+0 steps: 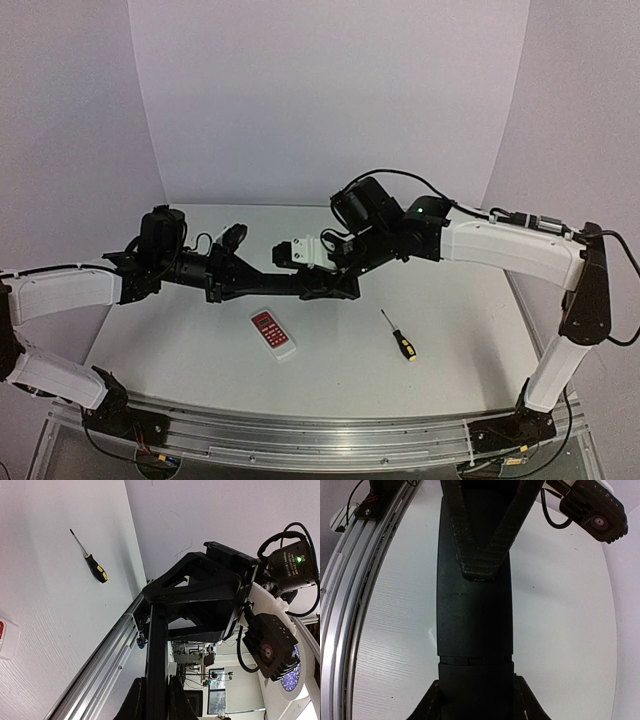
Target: Unload the batteries from the remote control
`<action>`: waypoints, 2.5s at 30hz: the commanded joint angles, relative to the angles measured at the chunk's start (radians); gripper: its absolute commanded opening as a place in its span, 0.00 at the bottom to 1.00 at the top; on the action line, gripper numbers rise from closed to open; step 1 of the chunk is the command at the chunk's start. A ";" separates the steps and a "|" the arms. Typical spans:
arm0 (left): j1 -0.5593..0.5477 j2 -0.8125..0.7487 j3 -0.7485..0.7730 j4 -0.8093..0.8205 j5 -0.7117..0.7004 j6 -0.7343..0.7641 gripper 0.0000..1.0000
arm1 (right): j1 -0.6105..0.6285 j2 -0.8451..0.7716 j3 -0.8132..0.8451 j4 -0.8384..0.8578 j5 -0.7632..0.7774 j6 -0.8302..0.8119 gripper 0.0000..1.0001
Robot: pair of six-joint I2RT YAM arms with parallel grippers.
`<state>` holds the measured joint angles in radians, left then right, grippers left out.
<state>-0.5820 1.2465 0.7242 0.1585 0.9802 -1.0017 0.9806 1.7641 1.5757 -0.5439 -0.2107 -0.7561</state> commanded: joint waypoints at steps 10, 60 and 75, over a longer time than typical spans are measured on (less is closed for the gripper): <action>0.014 0.047 -0.004 -0.093 -0.057 0.100 0.00 | -0.017 -0.149 -0.134 0.017 0.048 0.112 0.21; -0.078 0.945 0.743 -0.519 -0.038 0.605 0.33 | -0.510 -0.321 -0.931 0.255 0.590 1.328 0.32; -0.078 0.841 0.805 -0.698 -0.450 0.622 1.00 | -0.510 -0.266 -0.906 0.259 0.568 1.335 0.52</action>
<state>-0.6602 2.1639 1.4921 -0.4367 0.7467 -0.3916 0.4736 1.4896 0.6502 -0.2982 0.3647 0.5677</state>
